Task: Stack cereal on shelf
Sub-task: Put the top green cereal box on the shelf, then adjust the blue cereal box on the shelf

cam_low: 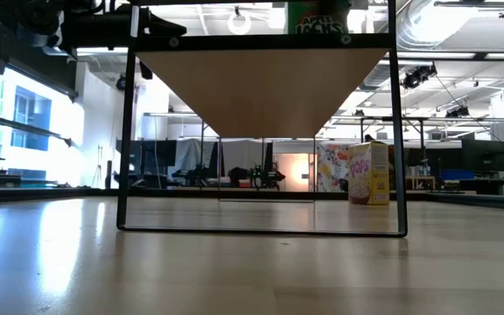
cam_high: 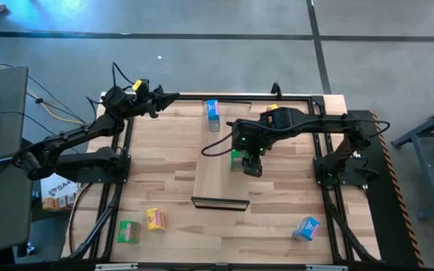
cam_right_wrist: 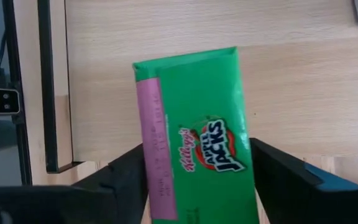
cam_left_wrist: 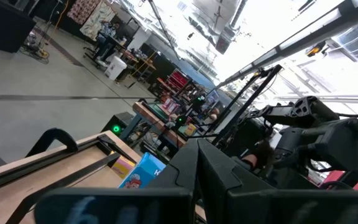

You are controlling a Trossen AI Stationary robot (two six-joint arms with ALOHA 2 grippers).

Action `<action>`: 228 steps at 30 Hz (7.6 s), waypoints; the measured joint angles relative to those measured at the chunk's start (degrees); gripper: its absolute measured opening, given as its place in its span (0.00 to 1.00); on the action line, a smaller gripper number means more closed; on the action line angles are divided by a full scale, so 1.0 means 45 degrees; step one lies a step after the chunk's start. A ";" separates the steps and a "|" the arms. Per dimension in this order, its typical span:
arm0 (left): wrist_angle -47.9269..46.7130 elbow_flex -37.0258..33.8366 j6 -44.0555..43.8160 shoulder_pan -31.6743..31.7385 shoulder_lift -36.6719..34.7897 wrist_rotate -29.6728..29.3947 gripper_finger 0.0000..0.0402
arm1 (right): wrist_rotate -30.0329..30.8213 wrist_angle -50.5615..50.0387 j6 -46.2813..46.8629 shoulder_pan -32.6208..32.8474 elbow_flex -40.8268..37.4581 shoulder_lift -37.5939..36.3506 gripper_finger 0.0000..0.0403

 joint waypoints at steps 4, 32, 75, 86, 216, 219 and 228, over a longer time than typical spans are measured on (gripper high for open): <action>0.0000 0.0000 0.0102 0.0000 0.0000 0.0000 0.00 | -0.0032 -0.0001 -0.0080 -0.0152 0.0001 -0.0081 0.61; -0.0009 0.0005 0.0189 0.0005 0.0000 -0.0005 0.00 | -0.1001 -0.2787 0.2391 0.0514 0.0439 -0.2287 0.50; -0.0008 0.0005 0.0107 0.0004 0.0000 -0.0057 0.00 | 0.1782 1.2759 0.9583 0.1152 -1.2857 -0.7672 0.00; -0.0008 0.0005 0.0207 0.0000 0.0000 -0.0058 0.00 | 0.1692 1.2672 0.8669 0.0170 -1.2857 -0.7650 0.00; -0.0869 0.0015 0.0582 0.0355 0.0000 -0.0680 0.00 | -0.2900 1.3420 0.9696 -0.5354 -0.7174 -0.1253 0.00; -0.1067 0.0015 0.0760 0.0350 0.0000 -0.0675 0.00 | -0.2905 1.3415 0.9619 -0.5333 -0.7174 -0.1253 0.00; -0.2618 0.0015 0.1324 -0.0322 0.0922 -0.0675 0.00 | -0.3114 1.3390 0.9415 -0.5297 -0.7174 -0.1253 0.00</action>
